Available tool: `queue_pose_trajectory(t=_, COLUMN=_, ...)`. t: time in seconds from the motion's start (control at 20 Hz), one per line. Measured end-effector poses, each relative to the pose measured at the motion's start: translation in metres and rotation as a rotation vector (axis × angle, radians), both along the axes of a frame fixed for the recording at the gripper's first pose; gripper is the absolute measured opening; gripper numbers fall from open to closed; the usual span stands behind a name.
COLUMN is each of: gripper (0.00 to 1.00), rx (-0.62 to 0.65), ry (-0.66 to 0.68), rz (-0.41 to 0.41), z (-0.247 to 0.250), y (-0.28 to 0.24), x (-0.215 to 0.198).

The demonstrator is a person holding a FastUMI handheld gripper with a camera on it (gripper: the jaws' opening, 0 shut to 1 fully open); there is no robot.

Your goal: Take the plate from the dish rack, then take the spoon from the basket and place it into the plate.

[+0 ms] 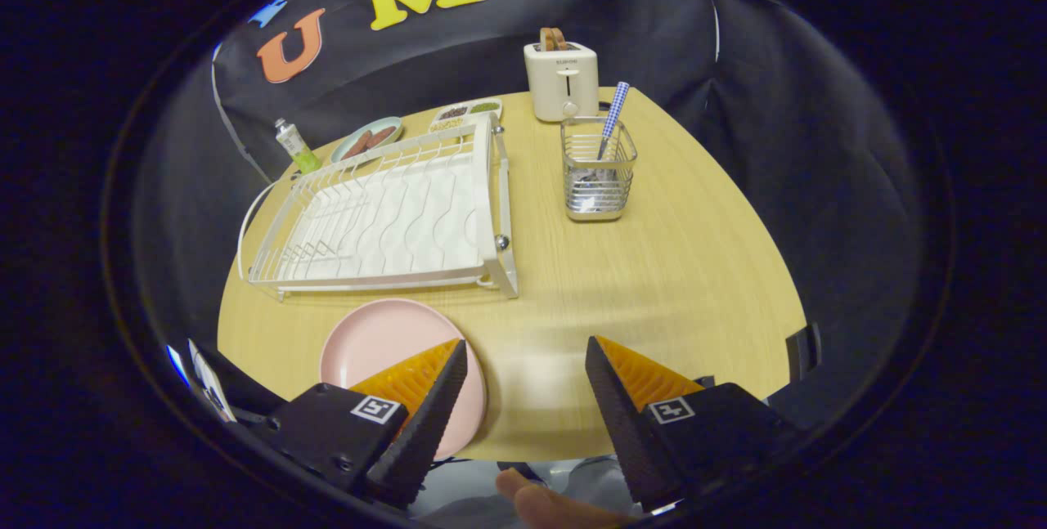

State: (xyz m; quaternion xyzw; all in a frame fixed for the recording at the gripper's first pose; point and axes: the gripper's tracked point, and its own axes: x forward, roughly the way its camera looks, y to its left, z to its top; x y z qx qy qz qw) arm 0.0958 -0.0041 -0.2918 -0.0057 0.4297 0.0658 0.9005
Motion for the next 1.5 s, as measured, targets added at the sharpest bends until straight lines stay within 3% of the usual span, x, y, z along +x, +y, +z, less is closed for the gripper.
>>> queue_pose_trajectory(t=0.35, gripper=0.95, rx=-0.042, ry=-0.15, rz=0.047, z=0.043, y=-0.048, x=0.057)
queue_pose_trajectory(t=0.5, gripper=0.95, rx=-0.005, ry=-0.194, rz=0.084, z=0.052, y=-0.055, x=0.087)
queue_pose_trajectory(t=0.75, gripper=0.95, rx=0.01, ry=-0.268, rz=0.053, z=0.056, y=-0.075, x=0.152)
queue_pose_trajectory(t=1.15, gripper=0.94, rx=0.04, ry=-0.392, rz=0.063, z=0.057, y=-0.052, x=0.239)
queue_pose_trajectory(t=1.5, gripper=0.88, rx=0.084, ry=-0.351, rz=0.038, z=0.047, y=-0.036, x=0.274)
